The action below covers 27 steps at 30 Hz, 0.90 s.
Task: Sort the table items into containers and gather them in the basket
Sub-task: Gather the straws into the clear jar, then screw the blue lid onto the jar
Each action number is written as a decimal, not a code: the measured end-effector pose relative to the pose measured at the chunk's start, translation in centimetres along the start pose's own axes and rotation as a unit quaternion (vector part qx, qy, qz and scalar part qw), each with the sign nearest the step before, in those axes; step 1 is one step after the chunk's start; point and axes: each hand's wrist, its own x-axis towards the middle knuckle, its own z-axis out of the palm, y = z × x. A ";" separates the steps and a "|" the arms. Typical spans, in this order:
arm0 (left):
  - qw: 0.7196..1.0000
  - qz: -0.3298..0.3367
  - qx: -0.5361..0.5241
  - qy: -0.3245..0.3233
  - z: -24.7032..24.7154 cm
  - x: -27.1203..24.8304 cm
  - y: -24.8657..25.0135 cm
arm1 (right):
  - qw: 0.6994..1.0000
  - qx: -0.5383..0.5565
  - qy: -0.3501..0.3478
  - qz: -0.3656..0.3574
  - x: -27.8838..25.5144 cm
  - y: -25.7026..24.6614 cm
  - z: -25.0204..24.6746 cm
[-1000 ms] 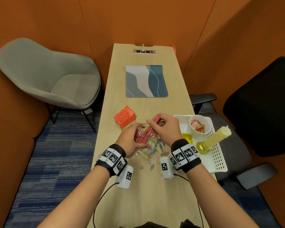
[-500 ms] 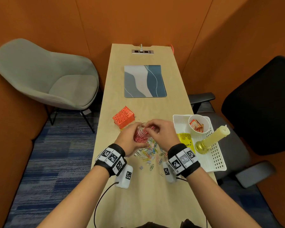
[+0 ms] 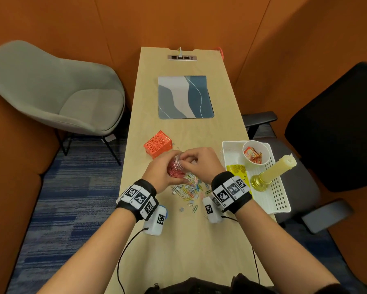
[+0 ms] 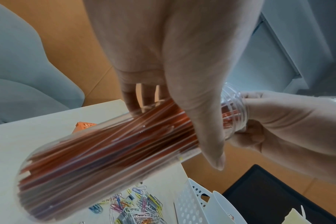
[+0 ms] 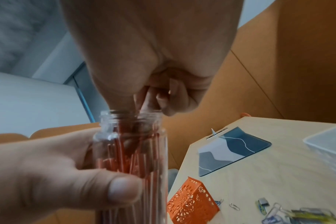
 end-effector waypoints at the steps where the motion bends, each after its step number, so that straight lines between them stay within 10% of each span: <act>1: 1.000 -0.001 0.004 -0.003 -0.2 0.1 -0.2 | 1.000 -0.016 -0.018 -0.009 0.3 -0.2 -0.2; 9: 0.989 -0.073 -0.102 0.074 -3.1 -0.3 -3.8 | 0.968 0.235 0.057 0.068 3.1 0.3 -1.7; 13: 0.973 -0.138 -0.111 0.148 -3.8 -2.8 -7.6 | 0.984 0.030 -0.159 0.069 0.9 3.4 5.2; 16: 0.963 -0.168 -0.138 0.160 -3.4 -4.9 -9.6 | 0.931 -0.141 -0.335 0.007 -2.3 5.2 11.8; 22: 0.951 -0.180 -0.186 0.168 -2.2 -7.3 -11.5 | 0.852 -0.336 -0.362 -0.174 -4.0 6.7 17.3; 27: 0.955 -0.175 -0.177 0.164 -1.8 -6.9 -11.9 | 0.917 -0.232 -0.315 -0.082 -2.8 7.6 15.3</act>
